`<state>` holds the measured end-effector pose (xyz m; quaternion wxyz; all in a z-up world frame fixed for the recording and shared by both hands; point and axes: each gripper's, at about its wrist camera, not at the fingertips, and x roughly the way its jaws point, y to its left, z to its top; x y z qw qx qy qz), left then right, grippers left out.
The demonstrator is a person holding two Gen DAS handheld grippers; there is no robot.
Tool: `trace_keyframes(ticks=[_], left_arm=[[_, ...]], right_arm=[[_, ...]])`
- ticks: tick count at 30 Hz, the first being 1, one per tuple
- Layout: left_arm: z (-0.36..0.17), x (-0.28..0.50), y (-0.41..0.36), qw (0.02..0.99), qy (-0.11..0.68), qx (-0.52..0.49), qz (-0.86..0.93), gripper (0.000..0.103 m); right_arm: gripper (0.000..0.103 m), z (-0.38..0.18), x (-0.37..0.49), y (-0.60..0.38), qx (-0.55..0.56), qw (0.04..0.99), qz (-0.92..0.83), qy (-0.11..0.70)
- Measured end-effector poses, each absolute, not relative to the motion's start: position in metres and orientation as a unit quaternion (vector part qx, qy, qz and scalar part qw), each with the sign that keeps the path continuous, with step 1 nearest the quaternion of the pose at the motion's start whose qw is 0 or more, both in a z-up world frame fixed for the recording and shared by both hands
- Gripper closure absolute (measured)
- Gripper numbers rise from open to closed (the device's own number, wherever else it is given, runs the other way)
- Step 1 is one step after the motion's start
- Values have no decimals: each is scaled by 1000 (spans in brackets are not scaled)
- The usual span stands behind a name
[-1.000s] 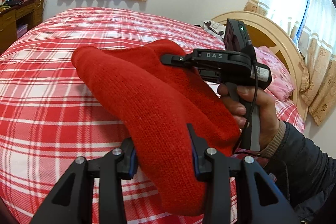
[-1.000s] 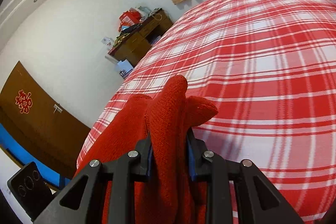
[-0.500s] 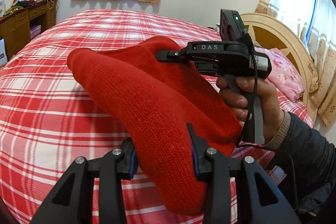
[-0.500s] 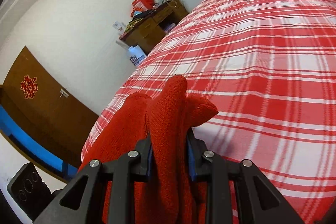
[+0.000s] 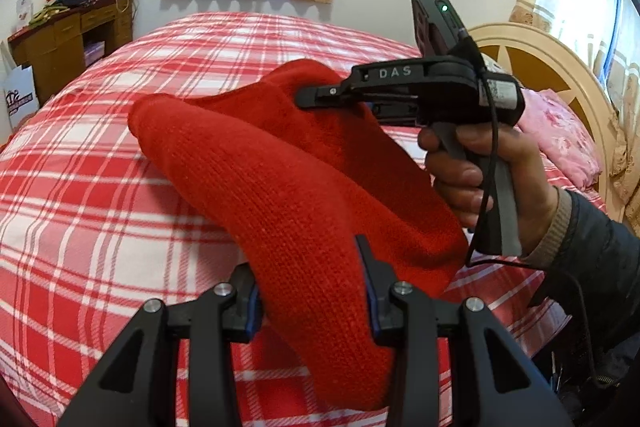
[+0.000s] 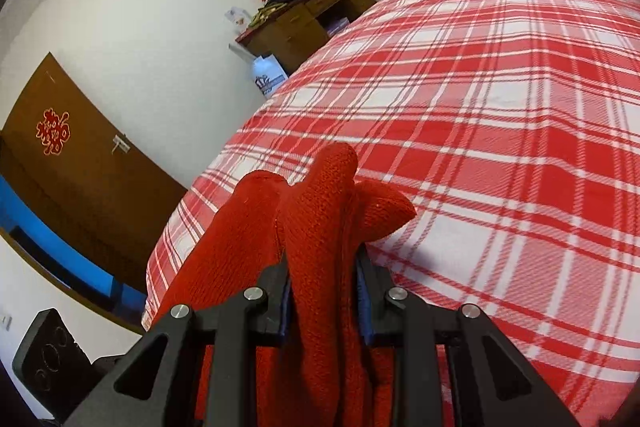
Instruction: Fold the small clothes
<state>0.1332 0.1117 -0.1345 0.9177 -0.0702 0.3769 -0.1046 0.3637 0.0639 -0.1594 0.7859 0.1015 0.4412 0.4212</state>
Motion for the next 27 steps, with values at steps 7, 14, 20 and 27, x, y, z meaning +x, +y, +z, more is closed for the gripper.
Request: trace_keyframes(ticks=[7,14,20,27], left_arm=[[-150,126,120,912,393,-71,-89,61],[-167,108,124,913,398,-67,-60,41],[-131,95,126,940,334,-61,-28,21],[-148,120,145,938,340,-26,64,6]], right_arm=[[72,-178,375,61,96,787,390,468],[67,-173,362,39,101,812,361,447],[57,-122,293,20,76,827,422,365],[52,-167,256,21,44,802,426,416]])
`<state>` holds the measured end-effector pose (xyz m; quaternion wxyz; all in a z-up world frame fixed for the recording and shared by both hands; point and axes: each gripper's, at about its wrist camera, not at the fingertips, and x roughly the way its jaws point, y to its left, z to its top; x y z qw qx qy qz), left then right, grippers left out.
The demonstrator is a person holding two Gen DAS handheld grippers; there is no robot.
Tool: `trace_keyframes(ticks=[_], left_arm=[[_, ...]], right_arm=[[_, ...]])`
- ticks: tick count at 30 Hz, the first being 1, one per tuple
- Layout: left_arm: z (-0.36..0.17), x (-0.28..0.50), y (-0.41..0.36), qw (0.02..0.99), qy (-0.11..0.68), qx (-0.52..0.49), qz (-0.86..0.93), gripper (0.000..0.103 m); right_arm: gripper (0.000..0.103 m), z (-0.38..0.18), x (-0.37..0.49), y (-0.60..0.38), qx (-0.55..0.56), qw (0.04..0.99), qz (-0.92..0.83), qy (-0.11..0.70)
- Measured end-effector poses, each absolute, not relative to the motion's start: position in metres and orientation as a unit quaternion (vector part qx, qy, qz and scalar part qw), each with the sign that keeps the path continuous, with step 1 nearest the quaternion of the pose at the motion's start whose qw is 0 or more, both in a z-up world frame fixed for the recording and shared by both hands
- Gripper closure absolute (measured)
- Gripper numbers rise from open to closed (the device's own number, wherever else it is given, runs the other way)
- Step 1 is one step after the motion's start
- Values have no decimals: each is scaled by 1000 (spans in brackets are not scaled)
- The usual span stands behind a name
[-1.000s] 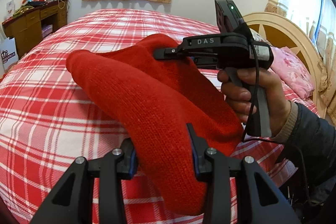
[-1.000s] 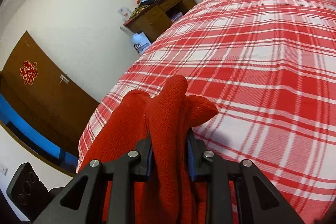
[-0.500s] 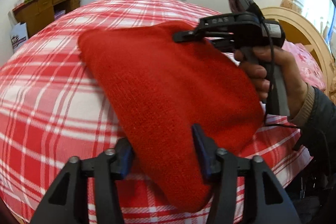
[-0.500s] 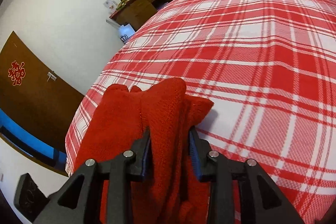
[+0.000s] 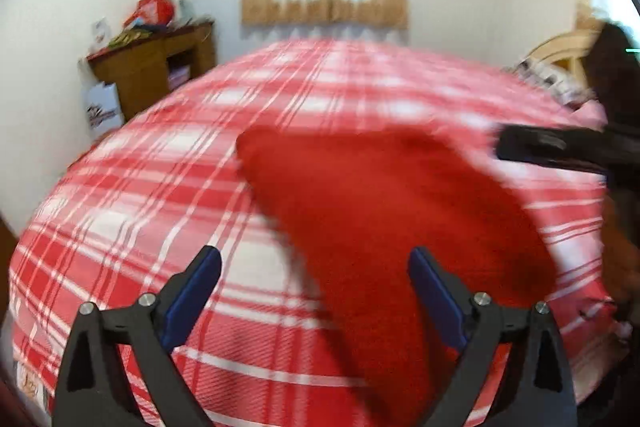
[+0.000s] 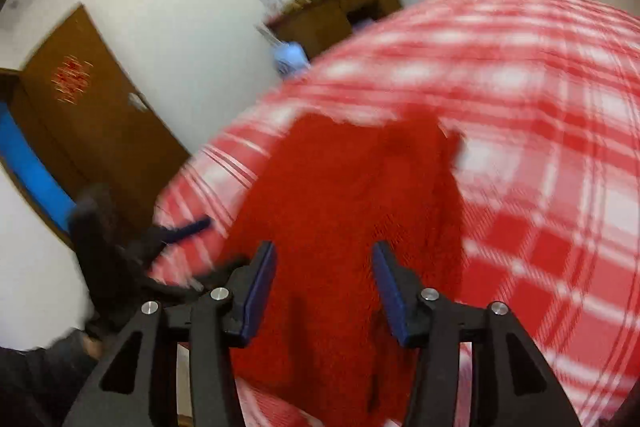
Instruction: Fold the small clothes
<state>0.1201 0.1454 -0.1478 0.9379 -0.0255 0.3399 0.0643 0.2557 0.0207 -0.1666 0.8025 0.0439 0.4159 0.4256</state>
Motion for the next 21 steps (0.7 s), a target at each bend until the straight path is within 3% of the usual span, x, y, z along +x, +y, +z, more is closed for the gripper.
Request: trace_keyframes(ticks=[3,10,15,21], left_arm=[[-161,116,152,933,352,-46,60,2],[-148,105,141,935,348,-29,60,1],[-126,92,134,948,312,-20,54,1],[-100,85,131,960,275,-23,45,0]], right_arm=[[52,-166,255,10,82,802,415,421],[50,-126,211,3,24,865,349,361],[40,-96,178,-7,-4,907,300,296],[39,-80,163,-15,-10,915,297,274]])
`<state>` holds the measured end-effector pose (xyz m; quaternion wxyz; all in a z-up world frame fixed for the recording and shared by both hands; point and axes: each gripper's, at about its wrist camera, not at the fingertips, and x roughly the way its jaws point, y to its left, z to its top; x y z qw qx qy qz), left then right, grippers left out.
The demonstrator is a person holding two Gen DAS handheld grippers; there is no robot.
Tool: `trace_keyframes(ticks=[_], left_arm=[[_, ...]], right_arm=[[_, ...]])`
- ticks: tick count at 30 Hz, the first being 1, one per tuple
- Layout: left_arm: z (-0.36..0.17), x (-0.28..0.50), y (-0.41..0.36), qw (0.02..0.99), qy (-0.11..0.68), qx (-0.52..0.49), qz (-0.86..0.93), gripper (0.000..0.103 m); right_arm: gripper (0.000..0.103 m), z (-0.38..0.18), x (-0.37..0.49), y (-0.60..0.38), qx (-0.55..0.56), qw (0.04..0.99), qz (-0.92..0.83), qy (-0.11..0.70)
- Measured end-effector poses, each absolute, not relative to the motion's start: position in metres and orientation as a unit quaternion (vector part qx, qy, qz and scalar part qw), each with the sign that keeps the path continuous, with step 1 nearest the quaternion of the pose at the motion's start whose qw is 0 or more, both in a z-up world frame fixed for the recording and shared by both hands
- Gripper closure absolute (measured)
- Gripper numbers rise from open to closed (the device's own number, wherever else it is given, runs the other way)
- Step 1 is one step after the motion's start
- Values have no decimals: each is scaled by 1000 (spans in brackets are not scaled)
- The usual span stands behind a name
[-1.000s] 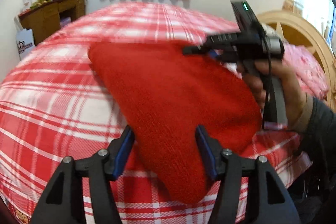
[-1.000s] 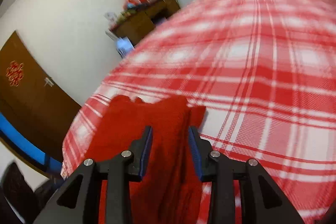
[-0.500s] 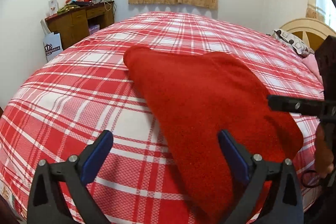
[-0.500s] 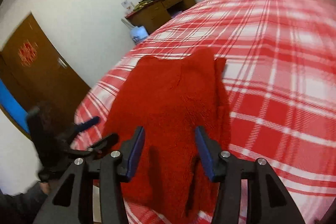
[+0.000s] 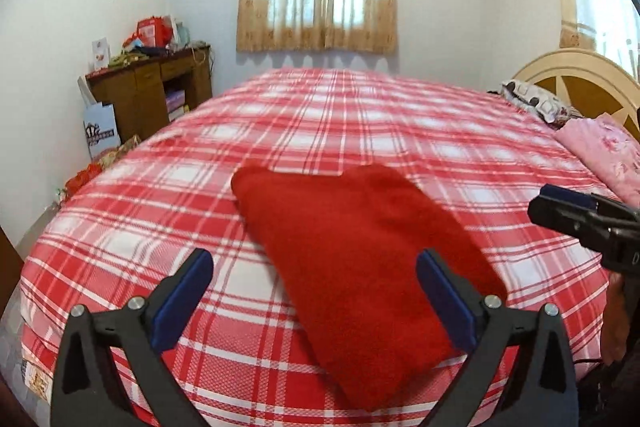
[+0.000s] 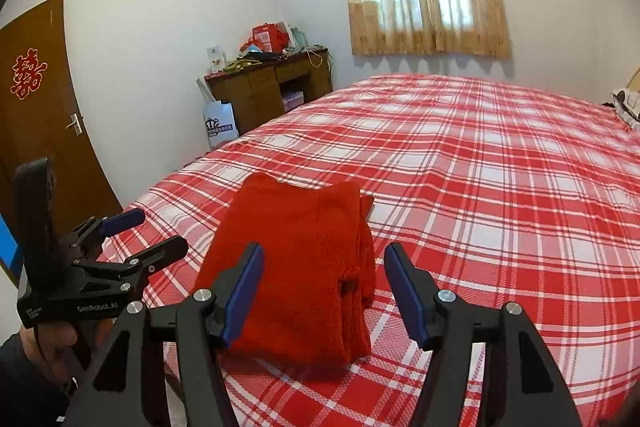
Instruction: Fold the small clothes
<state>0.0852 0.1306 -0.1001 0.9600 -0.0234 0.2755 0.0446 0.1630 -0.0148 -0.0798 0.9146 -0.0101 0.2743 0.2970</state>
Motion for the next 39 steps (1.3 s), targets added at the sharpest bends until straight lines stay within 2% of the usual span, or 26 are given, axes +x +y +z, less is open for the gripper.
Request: trace_keyframes(ticks=[39], left_arm=[[-92,82,126,965,259,-21,41,0]], right_arm=[[39,-74,142,-16,-14,921,285,265]])
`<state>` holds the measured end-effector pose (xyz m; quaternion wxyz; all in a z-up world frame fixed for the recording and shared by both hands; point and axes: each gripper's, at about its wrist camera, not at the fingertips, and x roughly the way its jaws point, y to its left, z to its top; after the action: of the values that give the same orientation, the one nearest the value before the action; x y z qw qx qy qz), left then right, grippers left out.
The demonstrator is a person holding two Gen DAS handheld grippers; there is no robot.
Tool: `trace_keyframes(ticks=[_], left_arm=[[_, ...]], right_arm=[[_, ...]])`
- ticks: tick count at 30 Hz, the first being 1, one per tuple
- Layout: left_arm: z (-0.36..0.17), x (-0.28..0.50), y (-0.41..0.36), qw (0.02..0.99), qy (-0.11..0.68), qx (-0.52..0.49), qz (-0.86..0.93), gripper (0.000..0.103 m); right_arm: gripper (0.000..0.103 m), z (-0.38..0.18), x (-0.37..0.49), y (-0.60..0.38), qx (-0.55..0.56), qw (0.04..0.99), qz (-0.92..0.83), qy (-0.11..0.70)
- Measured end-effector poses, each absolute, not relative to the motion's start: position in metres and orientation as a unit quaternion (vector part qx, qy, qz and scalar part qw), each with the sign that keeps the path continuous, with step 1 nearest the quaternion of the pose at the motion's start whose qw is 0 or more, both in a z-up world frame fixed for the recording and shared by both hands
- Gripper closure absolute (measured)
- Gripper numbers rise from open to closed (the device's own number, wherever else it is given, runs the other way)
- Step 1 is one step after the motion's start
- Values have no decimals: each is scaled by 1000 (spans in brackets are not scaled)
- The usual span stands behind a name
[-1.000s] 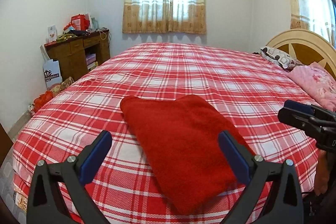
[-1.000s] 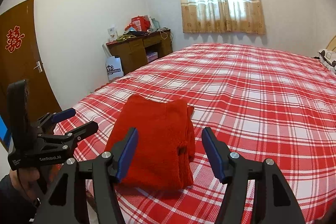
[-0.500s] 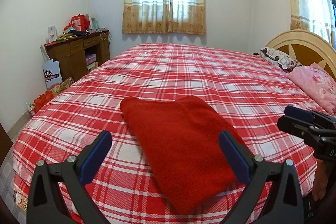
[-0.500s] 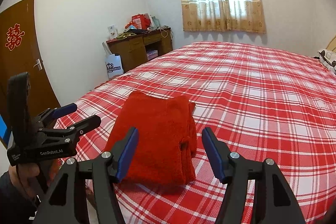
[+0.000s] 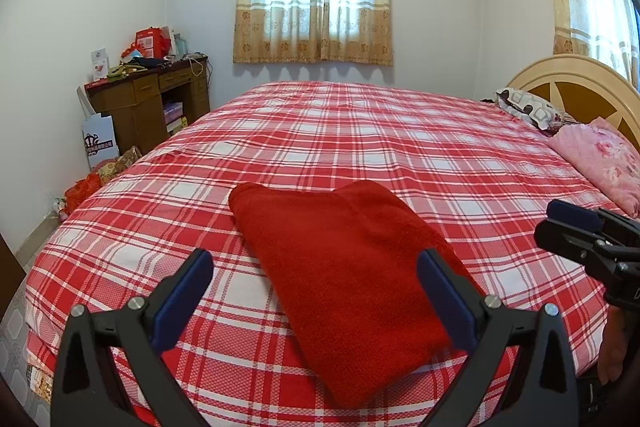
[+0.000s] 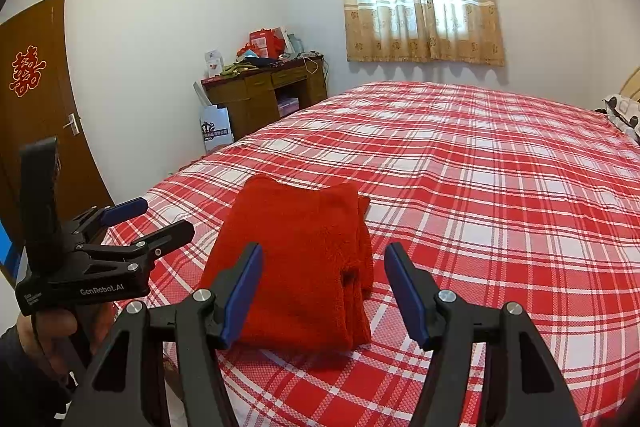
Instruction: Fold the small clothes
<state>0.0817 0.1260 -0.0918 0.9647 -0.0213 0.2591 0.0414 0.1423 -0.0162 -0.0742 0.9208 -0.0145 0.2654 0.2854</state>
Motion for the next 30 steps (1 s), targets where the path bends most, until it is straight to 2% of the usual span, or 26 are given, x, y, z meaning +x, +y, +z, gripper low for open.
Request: trace_keyframes(ticks=[30], left_arm=[[-85,82,134,965,253,-10,66,0]], right_arm=[[39,-61,129,-22,-6,936,271,225]])
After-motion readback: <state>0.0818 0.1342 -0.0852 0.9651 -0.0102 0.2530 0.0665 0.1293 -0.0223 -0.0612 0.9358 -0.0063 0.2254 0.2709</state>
